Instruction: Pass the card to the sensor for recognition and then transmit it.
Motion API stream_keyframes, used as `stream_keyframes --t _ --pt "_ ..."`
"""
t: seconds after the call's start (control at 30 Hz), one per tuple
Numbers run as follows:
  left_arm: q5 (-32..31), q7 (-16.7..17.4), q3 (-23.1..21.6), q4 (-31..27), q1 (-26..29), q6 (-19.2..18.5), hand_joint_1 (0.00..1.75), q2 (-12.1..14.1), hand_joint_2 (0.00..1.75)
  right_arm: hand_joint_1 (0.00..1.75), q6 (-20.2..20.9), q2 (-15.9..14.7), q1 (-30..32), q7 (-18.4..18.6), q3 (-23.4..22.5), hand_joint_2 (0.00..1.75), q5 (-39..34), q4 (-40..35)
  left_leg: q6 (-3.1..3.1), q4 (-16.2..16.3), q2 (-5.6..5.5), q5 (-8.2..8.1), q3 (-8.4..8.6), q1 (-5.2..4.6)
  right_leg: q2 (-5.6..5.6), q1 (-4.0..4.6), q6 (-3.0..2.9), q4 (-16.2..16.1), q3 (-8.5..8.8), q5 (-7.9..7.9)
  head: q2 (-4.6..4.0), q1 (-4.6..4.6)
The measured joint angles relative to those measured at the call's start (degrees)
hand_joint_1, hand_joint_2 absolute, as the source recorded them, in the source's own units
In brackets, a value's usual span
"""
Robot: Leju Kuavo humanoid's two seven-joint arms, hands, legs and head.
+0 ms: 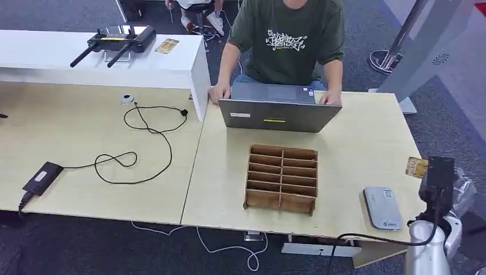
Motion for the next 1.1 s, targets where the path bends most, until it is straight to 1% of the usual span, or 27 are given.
stream_keyframes --t 0.17,0.37,0.6,0.83,1.1 --pt "-0.09 -0.02 0.0 0.0 -0.02 0.0 0.0 0.0 0.0 1.75 -0.09 -0.37 -1.31 0.37 0.0 1.75 1.82 2.43 0.0 0.0 0.0 0.0 0.0 0.0 0.01 0.0 0.0 0.0 0.0 0.0 0.0 0.0" --pt "-0.5 -0.31 0.0 0.0 -0.03 0.0 0.0 0.0 0.0 1.75 0.57 -1.68 -3.38 1.31 0.0 1.75 4.59 5.7 0.0 0.0 0.0 0.0 -0.01 0.0 0.0 0.0 0.0 0.0 0.0 0.0 0.0 0.0" --pt "-0.59 -0.33 0.0 0.0 -0.03 0.0 0.0 0.0 0.0 1.75 0.68 -3.06 -4.84 2.12 0.0 1.75 5.7 8.06 0.0 0.0 -0.01 0.0 -0.01 0.0 -0.01 0.0 0.0 0.0 0.0 0.0 0.0 -0.02" --pt "-0.48 -0.35 0.02 0.0 -0.01 0.11 0.0 0.0 0.0 1.75 2.36 -3.98 -4.38 2.67 -0.02 1.75 5.75 8.74 0.0 0.0 -0.01 0.0 0.0 0.0 0.0 0.0 0.0 0.0 -0.01 0.0 0.0 0.0" --pt "-0.5 -0.48 0.28 0.0 0.0 0.41 0.0 -0.02 0.0 1.75 3.83 -3.96 -0.33 4.0 -0.13 1.75 5.79 5.88 0.0 0.0 -0.02 0.0 -0.02 0.0 -0.02 0.0 0.0 0.0 -0.01 0.0 0.0 -0.02"
